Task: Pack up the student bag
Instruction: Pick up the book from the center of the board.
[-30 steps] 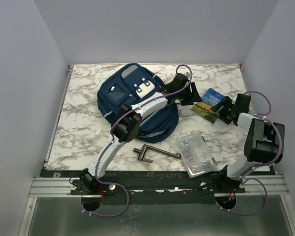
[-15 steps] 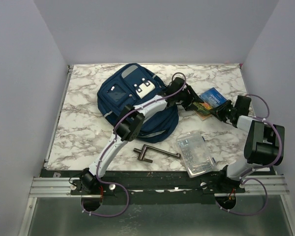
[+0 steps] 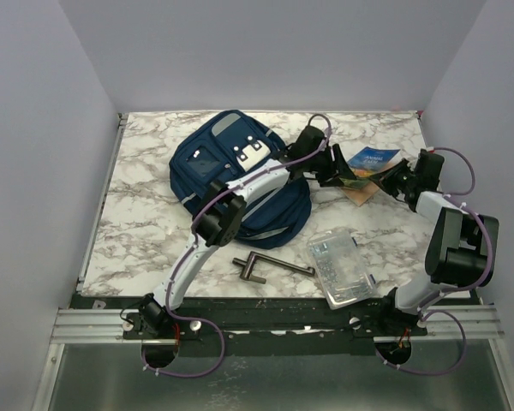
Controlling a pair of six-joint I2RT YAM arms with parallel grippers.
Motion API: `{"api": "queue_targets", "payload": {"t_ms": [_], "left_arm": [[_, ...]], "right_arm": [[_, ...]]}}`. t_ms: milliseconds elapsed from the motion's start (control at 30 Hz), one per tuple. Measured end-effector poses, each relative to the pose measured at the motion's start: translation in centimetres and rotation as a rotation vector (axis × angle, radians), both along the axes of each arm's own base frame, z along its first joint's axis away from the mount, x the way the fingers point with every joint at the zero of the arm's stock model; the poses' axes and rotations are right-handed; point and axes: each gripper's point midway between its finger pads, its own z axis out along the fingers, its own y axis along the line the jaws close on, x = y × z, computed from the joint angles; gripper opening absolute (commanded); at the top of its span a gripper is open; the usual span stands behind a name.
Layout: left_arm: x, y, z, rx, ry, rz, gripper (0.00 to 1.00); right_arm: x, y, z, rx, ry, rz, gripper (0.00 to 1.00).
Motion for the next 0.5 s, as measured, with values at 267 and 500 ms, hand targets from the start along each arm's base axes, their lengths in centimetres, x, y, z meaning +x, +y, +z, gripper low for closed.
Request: {"api": "queue_targets", "payload": {"t_ms": [267, 500], "left_arm": [[-2.0, 1.8, 8.9, 0.081, -0.456, -0.119, 0.67], [-5.0, 1.2, 10.1, 0.223, -0.744, -0.194, 0.65]], "right_arm": [[-0.1, 1.4, 1.0, 0.11, -0.003, 0.015, 0.0], [-2.2, 3.1, 2.6, 0.178, 0.007, 0.067, 0.0]]}}
